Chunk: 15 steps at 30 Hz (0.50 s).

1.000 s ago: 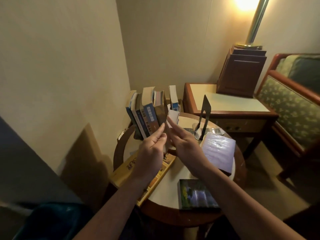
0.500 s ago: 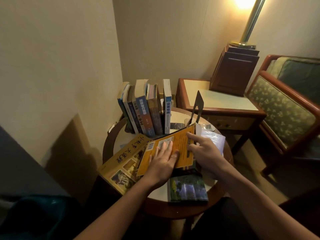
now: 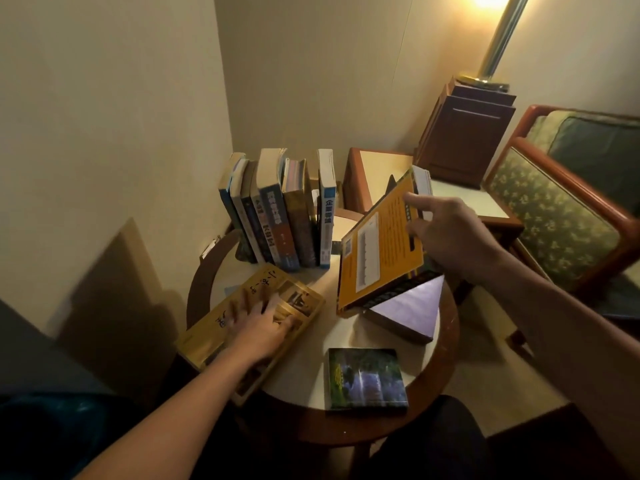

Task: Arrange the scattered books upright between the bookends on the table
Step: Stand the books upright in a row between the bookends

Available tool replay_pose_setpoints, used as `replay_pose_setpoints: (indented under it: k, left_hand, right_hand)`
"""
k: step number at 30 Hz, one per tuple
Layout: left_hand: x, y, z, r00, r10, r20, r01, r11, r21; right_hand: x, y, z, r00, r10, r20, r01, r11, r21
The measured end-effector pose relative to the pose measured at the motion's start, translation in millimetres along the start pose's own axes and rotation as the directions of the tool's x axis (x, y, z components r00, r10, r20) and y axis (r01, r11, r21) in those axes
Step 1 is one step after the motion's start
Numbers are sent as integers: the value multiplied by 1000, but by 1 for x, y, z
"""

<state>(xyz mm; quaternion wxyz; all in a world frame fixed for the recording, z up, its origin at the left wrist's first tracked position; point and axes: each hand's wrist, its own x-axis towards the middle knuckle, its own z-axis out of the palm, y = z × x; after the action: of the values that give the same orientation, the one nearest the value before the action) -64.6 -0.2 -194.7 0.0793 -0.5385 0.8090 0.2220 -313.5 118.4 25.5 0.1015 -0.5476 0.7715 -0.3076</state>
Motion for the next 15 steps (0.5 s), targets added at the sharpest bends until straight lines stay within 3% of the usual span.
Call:
replay_pose_setpoints:
  k: [2, 8, 15]
  left_hand:
    - [9, -5, -3, 999, -33, -42, 34, 999, 35]
    - [19, -23, 4, 980, 70, -188, -53, 995, 90]
    - [22, -28, 17, 947, 102, -304, -71, 991, 111]
  right_hand:
    - [17, 2, 2, 1000, -11, -27, 10, 999, -40]
    - [72, 9, 27, 998, -5, -58, 2, 998, -60]
    - [127, 1, 70, 999, 42, -8, -42, 996, -84]
